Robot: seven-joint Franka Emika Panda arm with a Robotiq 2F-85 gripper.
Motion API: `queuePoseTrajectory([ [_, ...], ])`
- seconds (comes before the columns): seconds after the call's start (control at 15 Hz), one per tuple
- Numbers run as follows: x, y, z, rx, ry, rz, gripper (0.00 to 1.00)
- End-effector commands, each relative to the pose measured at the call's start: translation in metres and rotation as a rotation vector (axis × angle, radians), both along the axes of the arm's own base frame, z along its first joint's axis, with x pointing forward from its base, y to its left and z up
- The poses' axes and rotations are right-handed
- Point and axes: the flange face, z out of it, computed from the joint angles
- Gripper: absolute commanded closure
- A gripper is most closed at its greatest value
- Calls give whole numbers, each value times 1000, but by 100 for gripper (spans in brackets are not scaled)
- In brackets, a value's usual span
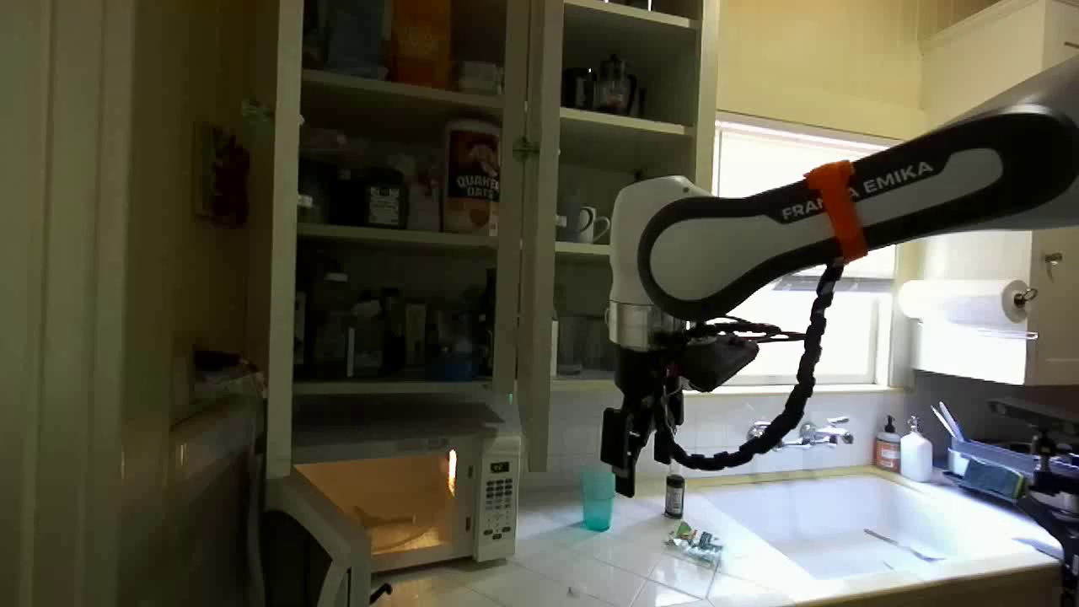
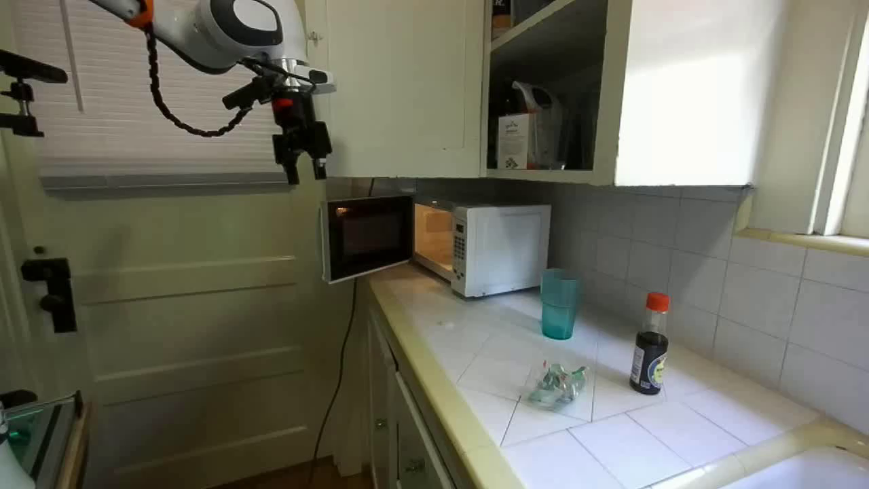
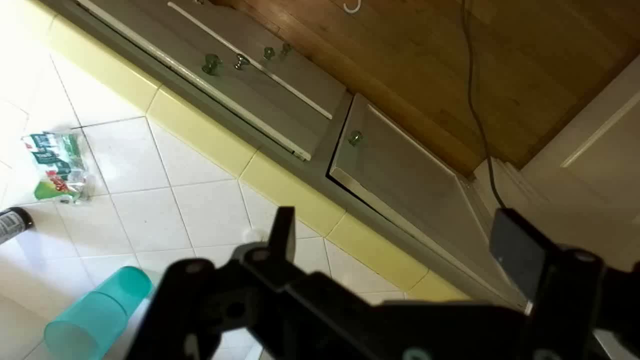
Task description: Close the cabinet door on the right side
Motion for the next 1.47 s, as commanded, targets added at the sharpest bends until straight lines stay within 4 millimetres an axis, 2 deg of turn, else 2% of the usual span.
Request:
queuePoseTrajectory([
  [0.0, 0, 0, 0, 0, 1, 0, 0],
  [0.2, -14, 12, -2, 22, -58, -17, 0],
  [0.53, -57, 35, -8, 62, -181, -93, 0],
  [0.67, -74, 52, -5, 68, -294, -127, 0],
  [0.8, -82, 70, -4, 61, -394, -146, 0],
  [1.07, -83, 103, -3, -9, -586, -169, 0],
  [1.4, -77, 118, -5, -133, -779, -239, 0],
])
